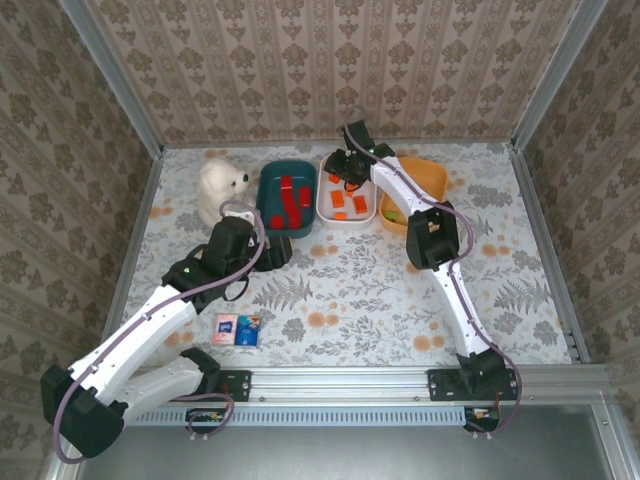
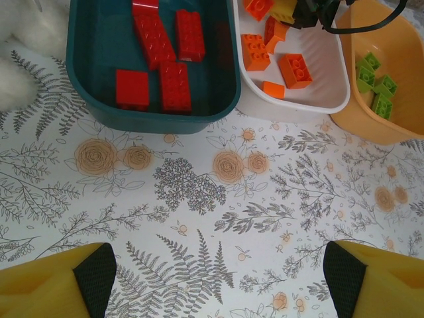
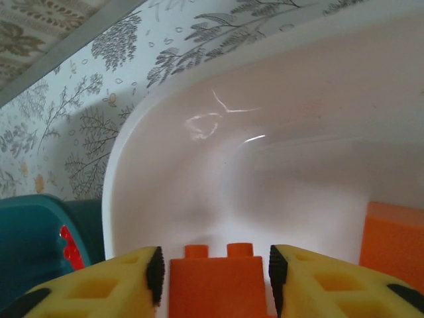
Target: Sort the legos into containers by color
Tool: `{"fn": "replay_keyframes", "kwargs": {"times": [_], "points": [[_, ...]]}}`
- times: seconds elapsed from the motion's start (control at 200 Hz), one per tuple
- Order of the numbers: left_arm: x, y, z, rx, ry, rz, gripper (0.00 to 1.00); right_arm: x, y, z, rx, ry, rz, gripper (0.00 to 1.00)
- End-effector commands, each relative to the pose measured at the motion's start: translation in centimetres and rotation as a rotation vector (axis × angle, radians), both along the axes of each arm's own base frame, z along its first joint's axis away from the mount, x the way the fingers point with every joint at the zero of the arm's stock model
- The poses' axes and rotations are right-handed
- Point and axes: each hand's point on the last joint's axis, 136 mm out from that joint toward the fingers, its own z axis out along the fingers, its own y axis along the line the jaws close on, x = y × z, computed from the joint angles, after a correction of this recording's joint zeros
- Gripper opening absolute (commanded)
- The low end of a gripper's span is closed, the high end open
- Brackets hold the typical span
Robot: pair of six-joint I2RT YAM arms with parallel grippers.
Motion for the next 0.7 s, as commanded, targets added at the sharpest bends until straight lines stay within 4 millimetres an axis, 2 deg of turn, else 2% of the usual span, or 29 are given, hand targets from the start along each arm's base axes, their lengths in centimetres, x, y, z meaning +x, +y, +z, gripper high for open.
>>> {"fn": "replay_keyframes", "kwargs": {"times": [0.0, 0.09, 0.2, 0.295, 0.37, 0.45, 0.52, 0.58, 0.635, 0.66, 0.695], "points": [[-0.2, 0.9, -0.3, 0.008, 0.006, 0.032, 0.85, -0.5, -0.3, -0.8, 0.0, 0.049, -0.016, 0.56], [-0.2, 1.0, -0.1, 0.007, 0.004, 0.034, 0.85, -0.2, -0.2, 1.4, 0.006, 0.002, -0.008, 0.61], [-0.2, 1.2, 0.3, 0.004, -0.004, 0.042, 0.85, 0.1, -0.3, 5.0, 0.013, -0.067, 0.0, 0.64], [-0.3, 1.7, 0.7, 0.004, -0.015, 0.054, 0.85, -0.2, -0.6, 9.0, 0.006, -0.133, 0.018, 0.64], [-0.5, 2.5, 1.3, 0.007, -0.025, 0.073, 0.85, -1.3, -1.0, 12.8, -0.024, -0.205, 0.041, 0.64], [-0.7, 3.5, 2.0, 0.0, -0.043, 0.102, 0.85, -3.2, -1.8, 17.3, -0.064, -0.337, 0.056, 0.65], [-1.0, 4.7, 2.6, -0.011, -0.058, 0.136, 0.86, -6.1, -3.1, 20.8, -0.092, -0.455, 0.046, 0.66], [-1.4, 5.8, 3.0, -0.018, -0.069, 0.168, 0.86, -8.8, -4.2, 22.2, -0.117, -0.51, 0.042, 0.68], [-1.7, 6.9, 3.2, -0.026, -0.076, 0.201, 0.88, -11.6, -5.5, 22.6, -0.152, -0.537, 0.04, 0.71], [-1.9, 7.4, 3.1, -0.027, -0.073, 0.219, 0.91, -12.9, -6.3, 22.6, -0.171, -0.542, 0.031, 0.84], [-2.1, 8.0, 3.2, -0.034, -0.075, 0.239, 0.98, -14.7, -7.4, 22.2, -0.196, -0.539, 0.026, 0.94]]}}
